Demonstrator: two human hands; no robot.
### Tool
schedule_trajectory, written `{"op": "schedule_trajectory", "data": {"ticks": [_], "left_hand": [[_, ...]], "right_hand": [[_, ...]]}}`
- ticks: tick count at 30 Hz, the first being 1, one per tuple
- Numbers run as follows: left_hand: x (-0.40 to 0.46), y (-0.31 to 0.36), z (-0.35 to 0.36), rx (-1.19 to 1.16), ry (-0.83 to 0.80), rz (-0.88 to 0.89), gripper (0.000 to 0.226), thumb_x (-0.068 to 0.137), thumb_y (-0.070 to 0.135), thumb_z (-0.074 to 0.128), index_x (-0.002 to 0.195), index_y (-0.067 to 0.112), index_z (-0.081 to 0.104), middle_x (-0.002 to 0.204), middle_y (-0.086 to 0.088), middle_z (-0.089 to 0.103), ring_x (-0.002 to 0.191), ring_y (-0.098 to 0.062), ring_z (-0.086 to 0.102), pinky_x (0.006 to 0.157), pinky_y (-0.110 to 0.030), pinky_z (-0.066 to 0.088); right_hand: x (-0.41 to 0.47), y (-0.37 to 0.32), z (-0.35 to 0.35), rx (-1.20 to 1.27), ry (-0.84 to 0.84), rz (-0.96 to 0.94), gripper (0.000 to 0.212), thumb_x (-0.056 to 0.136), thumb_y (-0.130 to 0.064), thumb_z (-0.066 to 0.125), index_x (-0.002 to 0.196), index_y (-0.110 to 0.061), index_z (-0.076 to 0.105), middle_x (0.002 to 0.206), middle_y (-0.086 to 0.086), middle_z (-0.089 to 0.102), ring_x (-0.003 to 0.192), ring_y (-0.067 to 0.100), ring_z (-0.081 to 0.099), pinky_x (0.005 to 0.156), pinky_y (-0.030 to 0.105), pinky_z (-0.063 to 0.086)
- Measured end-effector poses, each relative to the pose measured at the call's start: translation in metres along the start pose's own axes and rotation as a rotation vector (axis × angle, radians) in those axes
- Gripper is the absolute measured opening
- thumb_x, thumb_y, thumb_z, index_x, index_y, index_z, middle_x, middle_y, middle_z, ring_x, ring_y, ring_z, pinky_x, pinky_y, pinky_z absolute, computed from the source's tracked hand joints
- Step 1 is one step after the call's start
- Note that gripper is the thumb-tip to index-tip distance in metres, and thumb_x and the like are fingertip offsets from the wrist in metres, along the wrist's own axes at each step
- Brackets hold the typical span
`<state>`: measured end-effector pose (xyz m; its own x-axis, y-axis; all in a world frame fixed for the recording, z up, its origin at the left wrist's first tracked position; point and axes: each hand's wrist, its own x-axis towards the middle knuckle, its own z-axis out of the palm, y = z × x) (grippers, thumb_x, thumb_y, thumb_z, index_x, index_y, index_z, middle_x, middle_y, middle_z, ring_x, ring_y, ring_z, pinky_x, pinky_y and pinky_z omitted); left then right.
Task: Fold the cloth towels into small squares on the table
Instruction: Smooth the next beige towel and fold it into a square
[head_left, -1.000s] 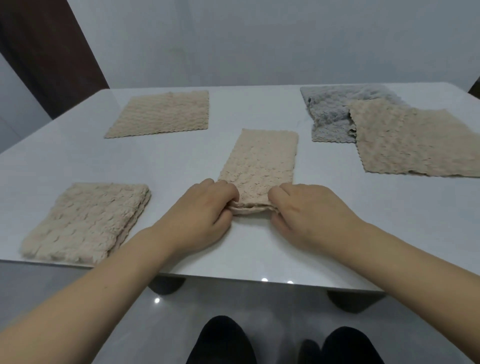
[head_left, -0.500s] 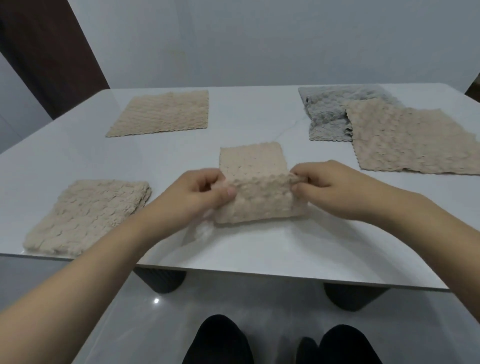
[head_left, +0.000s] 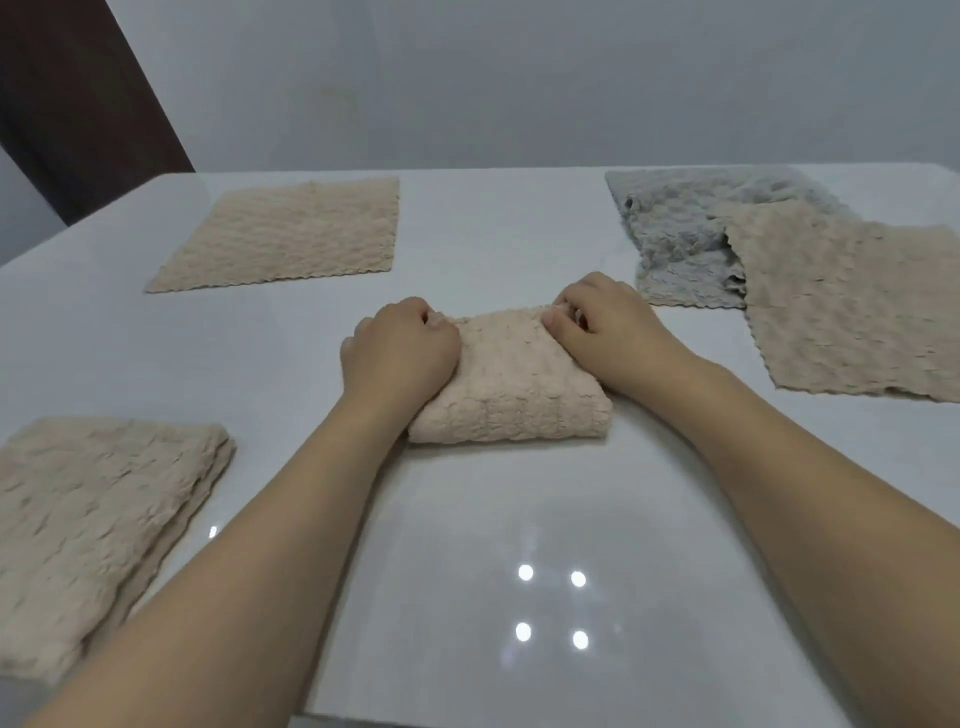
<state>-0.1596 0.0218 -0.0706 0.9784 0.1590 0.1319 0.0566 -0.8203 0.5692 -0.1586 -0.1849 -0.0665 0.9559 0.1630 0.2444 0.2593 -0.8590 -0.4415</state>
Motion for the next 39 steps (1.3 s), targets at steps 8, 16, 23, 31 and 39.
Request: {"op": "schedule_trajectory", "data": {"ticks": [8, 16, 23, 31, 39], "left_hand": [[0.009, -0.002, 0.000, 0.055, 0.051, 0.091, 0.019, 0.093, 0.032, 0.043, 0.089, 0.018, 0.055, 0.080, 0.004, 0.060, 0.077, -0.019, 0.055, 0.062, -0.033, 0.035], [0.008, 0.004, -0.003, 0.106, -0.027, 0.141, 0.021, 0.093, 0.024, 0.040, 0.101, 0.015, 0.057, 0.106, -0.005, 0.055, 0.101, -0.028, 0.051, 0.086, -0.039, 0.041], [0.006, 0.007, -0.004, -0.254, -0.083, 0.163, 0.006, 0.096, 0.024, 0.044, 0.099, 0.022, 0.049, 0.075, 0.008, 0.052, 0.069, -0.011, 0.049, 0.059, -0.032, 0.033], [0.013, 0.009, -0.010, -0.685, -0.198, -0.047, 0.018, 0.088, 0.023, 0.067, 0.095, 0.021, 0.050, 0.048, 0.011, 0.050, 0.036, -0.011, 0.040, 0.044, -0.024, 0.031], [0.001, 0.018, -0.005, -0.693, -0.196, 0.038, 0.014, 0.092, 0.008, 0.056, 0.102, 0.016, 0.052, 0.069, -0.001, 0.059, 0.047, -0.011, 0.049, 0.046, -0.024, 0.039]], "right_hand": [[0.011, 0.007, 0.005, -0.005, -0.040, -0.066, 0.020, 0.097, -0.029, 0.042, 0.109, -0.025, 0.058, 0.100, -0.005, 0.051, 0.102, 0.020, 0.049, 0.092, 0.039, 0.038], [0.015, 0.002, 0.000, -0.025, -0.079, -0.069, 0.015, 0.096, -0.025, 0.042, 0.094, -0.019, 0.055, 0.103, -0.001, 0.053, 0.096, 0.018, 0.049, 0.076, 0.030, 0.034], [0.017, -0.017, -0.007, -0.104, -0.171, -0.037, 0.035, 0.093, -0.058, 0.036, 0.097, -0.030, 0.056, 0.081, -0.010, 0.062, 0.081, 0.014, 0.055, 0.067, 0.032, 0.038], [0.025, -0.004, -0.021, 0.137, -0.238, 0.047, 0.038, 0.097, -0.048, 0.045, 0.081, -0.015, 0.054, 0.065, -0.008, 0.054, 0.055, 0.000, 0.048, 0.054, 0.025, 0.034], [0.032, -0.005, -0.039, -0.064, -0.321, 0.087, 0.024, 0.095, -0.027, 0.041, 0.102, -0.018, 0.062, 0.083, -0.005, 0.067, 0.073, 0.013, 0.058, 0.063, 0.027, 0.041]]}}
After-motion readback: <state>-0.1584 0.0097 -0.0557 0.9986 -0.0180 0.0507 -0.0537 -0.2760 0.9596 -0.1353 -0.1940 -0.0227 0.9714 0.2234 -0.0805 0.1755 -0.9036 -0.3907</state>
